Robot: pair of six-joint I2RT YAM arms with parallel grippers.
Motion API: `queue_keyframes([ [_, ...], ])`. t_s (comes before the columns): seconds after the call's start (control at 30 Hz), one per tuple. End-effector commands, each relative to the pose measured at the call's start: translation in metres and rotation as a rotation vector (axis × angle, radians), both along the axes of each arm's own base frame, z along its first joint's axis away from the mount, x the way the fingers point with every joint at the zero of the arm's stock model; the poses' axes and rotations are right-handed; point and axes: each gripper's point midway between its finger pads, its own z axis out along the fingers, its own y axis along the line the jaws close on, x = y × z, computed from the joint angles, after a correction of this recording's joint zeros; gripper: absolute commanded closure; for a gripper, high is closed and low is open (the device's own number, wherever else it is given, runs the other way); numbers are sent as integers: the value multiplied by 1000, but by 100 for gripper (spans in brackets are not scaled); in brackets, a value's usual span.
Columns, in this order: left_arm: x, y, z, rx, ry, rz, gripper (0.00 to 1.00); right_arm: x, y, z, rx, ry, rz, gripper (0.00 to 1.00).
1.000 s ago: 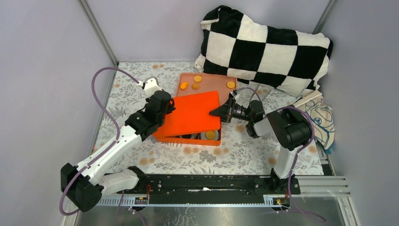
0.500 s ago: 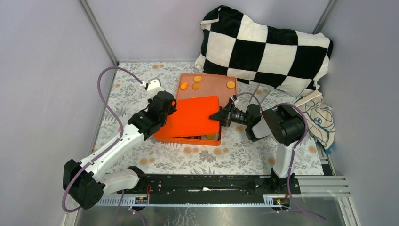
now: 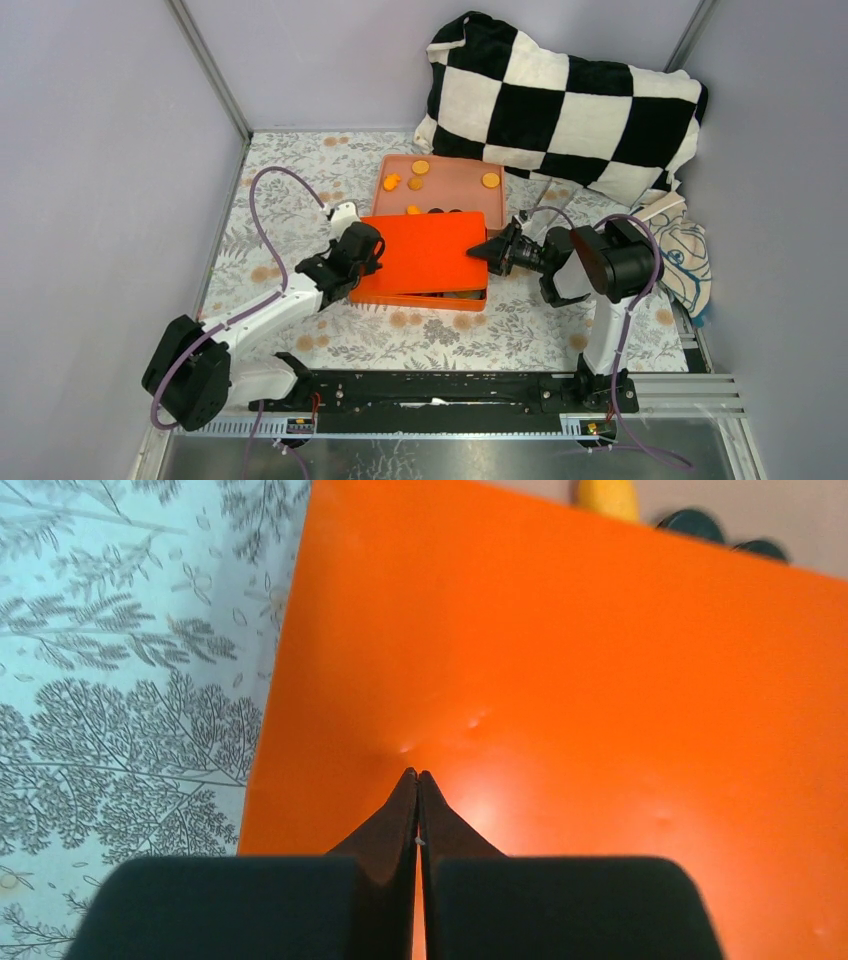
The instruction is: Pack the cookies
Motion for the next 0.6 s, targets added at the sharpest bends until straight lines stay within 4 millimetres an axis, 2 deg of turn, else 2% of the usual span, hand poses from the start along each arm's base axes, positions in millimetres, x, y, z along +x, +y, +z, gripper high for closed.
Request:
queue_keyframes([
  [0.0,3,-15,-11,-68,-16,-12,100,3,-3,30,37,-240,16,59],
  [0.07,1,-14,-17,-68,-6,-8,100,3,-4,32,40,-239,24,50],
  [0.13,-1,-14,-22,-72,2,-7,100,1,-4,32,37,-221,34,47],
  [0.3,-4,-15,-31,-80,19,-16,100,0,-14,30,-41,-217,-8,45],
  [0.4,-5,-16,-35,-80,27,-17,100,0,-23,42,-118,-265,-42,44],
  [0.47,-5,-16,-36,-80,31,-17,100,1,-31,43,-241,-287,-67,42],
  [0.5,-5,-16,-37,-80,32,-18,100,6,-40,39,-357,-310,-94,38],
  [0.57,-5,-16,-38,-80,33,-18,100,12,-68,30,-624,-281,-154,35],
])
